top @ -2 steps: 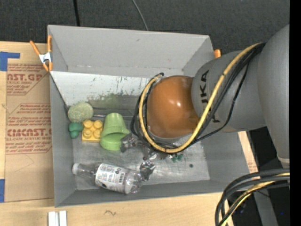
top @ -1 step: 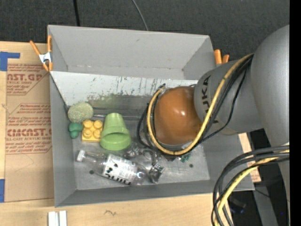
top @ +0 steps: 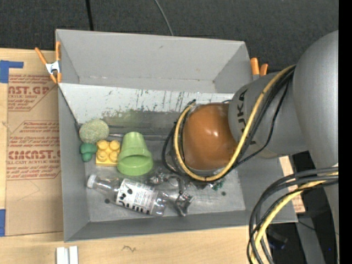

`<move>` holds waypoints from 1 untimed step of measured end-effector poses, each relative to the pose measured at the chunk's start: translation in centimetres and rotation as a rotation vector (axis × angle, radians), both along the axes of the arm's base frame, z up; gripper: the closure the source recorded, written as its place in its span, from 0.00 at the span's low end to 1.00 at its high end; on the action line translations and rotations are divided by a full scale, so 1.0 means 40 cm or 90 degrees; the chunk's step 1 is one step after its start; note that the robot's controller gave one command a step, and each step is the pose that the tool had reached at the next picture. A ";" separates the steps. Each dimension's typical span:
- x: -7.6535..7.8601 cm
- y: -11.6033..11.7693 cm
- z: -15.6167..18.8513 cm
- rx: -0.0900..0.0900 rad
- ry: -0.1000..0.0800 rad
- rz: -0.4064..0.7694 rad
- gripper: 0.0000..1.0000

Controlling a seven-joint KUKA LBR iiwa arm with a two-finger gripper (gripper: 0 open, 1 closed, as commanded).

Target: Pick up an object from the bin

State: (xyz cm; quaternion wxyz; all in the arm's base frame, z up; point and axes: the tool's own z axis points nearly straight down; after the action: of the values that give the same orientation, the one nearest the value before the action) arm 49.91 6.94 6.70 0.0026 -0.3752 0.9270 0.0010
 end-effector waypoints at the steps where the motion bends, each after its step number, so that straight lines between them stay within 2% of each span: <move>1: -0.004 -0.002 0.250 -0.001 0.002 0.072 1.00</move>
Offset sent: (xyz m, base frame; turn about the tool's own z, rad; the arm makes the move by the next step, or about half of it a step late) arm 0.0000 0.0000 0.0000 0.0000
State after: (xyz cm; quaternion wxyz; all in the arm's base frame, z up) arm 49.77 6.88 16.70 0.0008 -0.4269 0.9043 0.0010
